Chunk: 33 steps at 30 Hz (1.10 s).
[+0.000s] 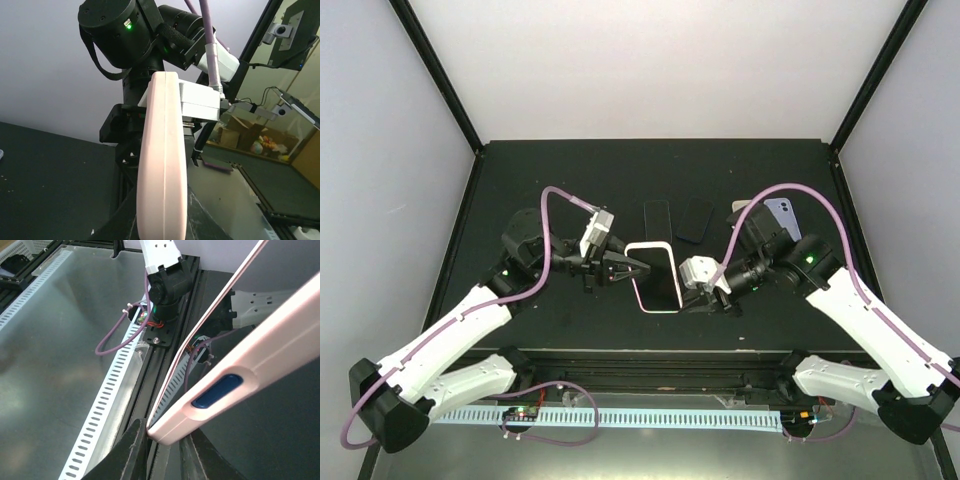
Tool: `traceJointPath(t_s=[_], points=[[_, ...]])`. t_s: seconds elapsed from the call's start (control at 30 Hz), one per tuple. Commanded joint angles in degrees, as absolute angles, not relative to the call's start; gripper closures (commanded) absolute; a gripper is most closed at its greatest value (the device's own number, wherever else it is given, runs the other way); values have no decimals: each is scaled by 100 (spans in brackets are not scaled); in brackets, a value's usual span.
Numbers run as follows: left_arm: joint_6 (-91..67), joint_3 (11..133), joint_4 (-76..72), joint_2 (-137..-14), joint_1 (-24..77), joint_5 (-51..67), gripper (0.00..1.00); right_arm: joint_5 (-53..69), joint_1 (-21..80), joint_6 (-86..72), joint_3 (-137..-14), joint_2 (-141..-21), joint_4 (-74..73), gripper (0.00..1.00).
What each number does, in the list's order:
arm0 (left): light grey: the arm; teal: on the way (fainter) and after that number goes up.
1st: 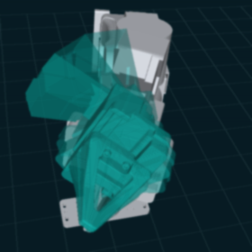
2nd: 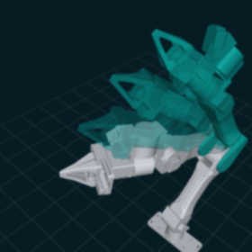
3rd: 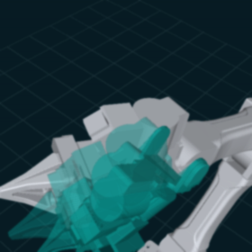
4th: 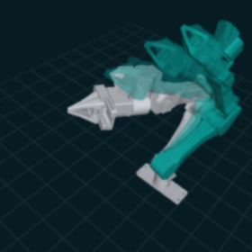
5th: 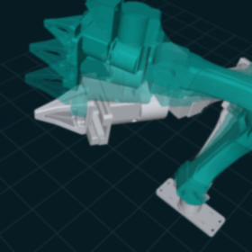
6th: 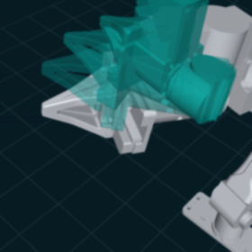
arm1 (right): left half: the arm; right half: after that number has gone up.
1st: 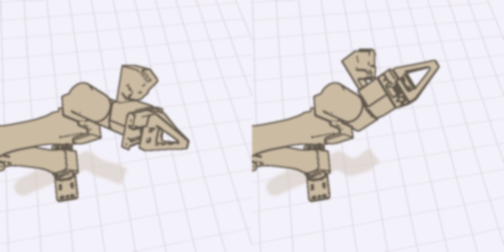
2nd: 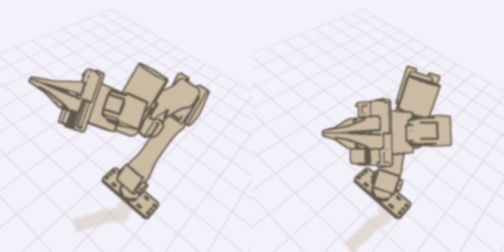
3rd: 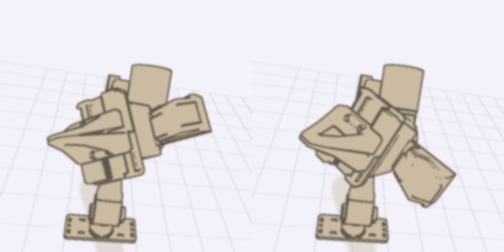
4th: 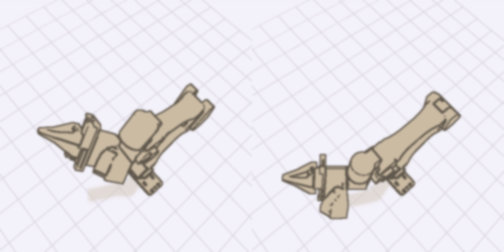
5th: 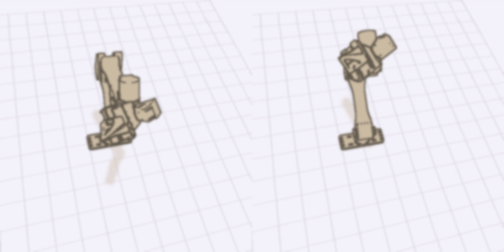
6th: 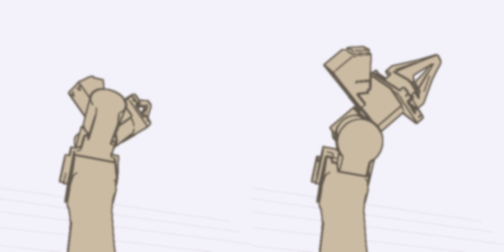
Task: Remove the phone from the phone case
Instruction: Remove the phone case from the phone.
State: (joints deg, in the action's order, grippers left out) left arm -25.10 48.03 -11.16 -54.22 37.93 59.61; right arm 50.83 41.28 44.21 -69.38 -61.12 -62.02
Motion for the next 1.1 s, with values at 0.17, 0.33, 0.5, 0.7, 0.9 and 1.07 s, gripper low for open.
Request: traceJointPath(t_s=[0.17,0.33,0.5,0.7,0.9,1.07], points=[[-3528,5128,-1969,-5676,3788,6843,98,3908,4919,4747,-7041,-6073,-6030,83],[-3902,5073,-2246,-5670,3789,6917,98,3830,5018,4630,-7054,-6024,-5770,87],[-4274,4834,-2665,-5599,3790,6936,98,3261,5014,3850,-6811,-5754,-4911,92],[-4278,4716,-2513,-5458,3792,6935,99,2479,4772,3220,-6425,-5445,-3862,96],[-4118,4499,-2361,-5363,3794,6842,98,1814,4603,2999,-6227,-5522,-3356,95],[-4344,4310,-2734,-5329,3794,6846,98,1701,4397,2760,-6145,-5653,-3049,94]])
